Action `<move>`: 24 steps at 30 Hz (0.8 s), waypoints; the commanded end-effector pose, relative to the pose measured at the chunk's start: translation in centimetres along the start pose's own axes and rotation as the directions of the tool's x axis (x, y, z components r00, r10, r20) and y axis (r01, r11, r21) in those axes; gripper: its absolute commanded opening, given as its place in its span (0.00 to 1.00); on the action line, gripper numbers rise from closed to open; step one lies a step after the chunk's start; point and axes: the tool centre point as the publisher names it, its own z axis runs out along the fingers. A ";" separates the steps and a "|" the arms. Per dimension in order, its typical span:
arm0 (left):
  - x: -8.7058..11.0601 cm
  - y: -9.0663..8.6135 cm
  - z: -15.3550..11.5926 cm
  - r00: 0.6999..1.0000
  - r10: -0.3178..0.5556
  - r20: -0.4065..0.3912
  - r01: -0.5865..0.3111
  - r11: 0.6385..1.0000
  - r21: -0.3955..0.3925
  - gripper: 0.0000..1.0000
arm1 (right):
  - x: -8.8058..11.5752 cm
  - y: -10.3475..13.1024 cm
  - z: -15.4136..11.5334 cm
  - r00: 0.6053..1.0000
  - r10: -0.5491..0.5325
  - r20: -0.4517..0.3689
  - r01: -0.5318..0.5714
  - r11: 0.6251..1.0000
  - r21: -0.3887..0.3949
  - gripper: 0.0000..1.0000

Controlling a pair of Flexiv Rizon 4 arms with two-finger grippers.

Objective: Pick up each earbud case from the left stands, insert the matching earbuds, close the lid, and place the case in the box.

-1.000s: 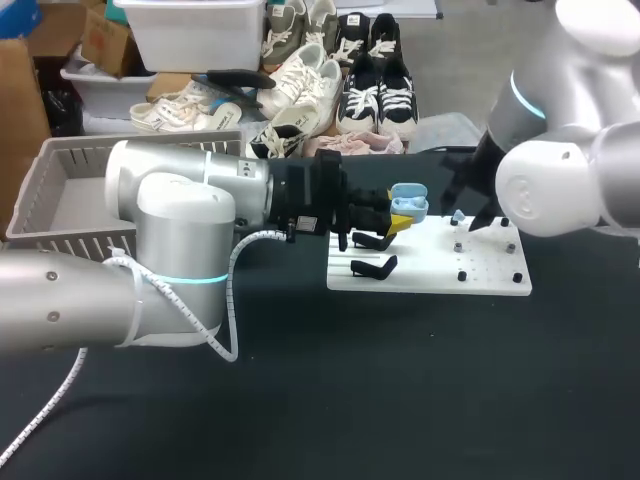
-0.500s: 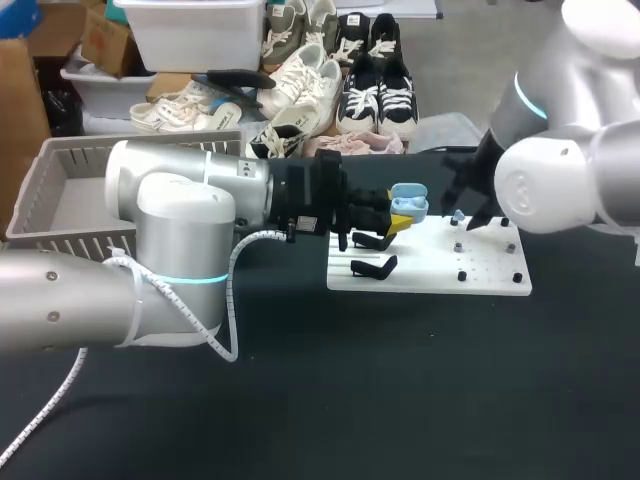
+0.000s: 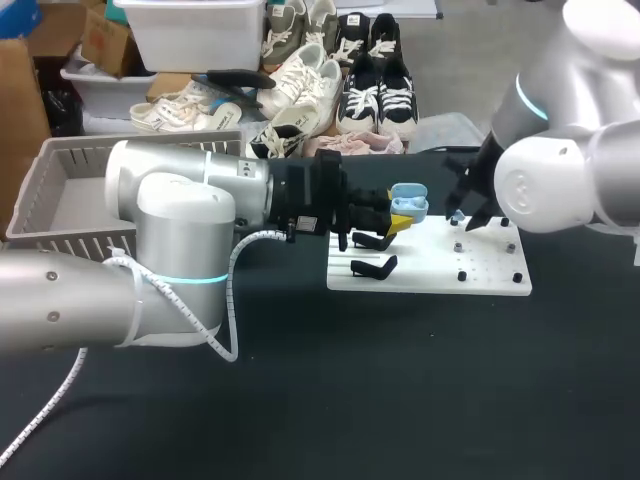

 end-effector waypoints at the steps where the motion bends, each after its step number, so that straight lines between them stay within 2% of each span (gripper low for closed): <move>1: 0.1 -0.1 0.0 1.000 0.001 0.002 -0.001 1.000 -0.003 0.00 | -0.1 0.0 0.0 1.000 -0.001 -0.001 0.001 1.000 0.001 0.31; 14: 0.1 -0.1 0.0 1.000 0.001 0.002 -0.001 1.000 -0.003 0.00 | -0.4 0.2 0.1 1.000 -0.007 -0.006 0.007 1.000 0.003 0.31; 24: 0.1 -0.1 0.0 1.000 0.001 0.002 -0.001 1.000 -0.003 0.00 | -0.4 0.3 0.3 1.000 -0.010 -0.013 0.010 1.000 0.003 0.22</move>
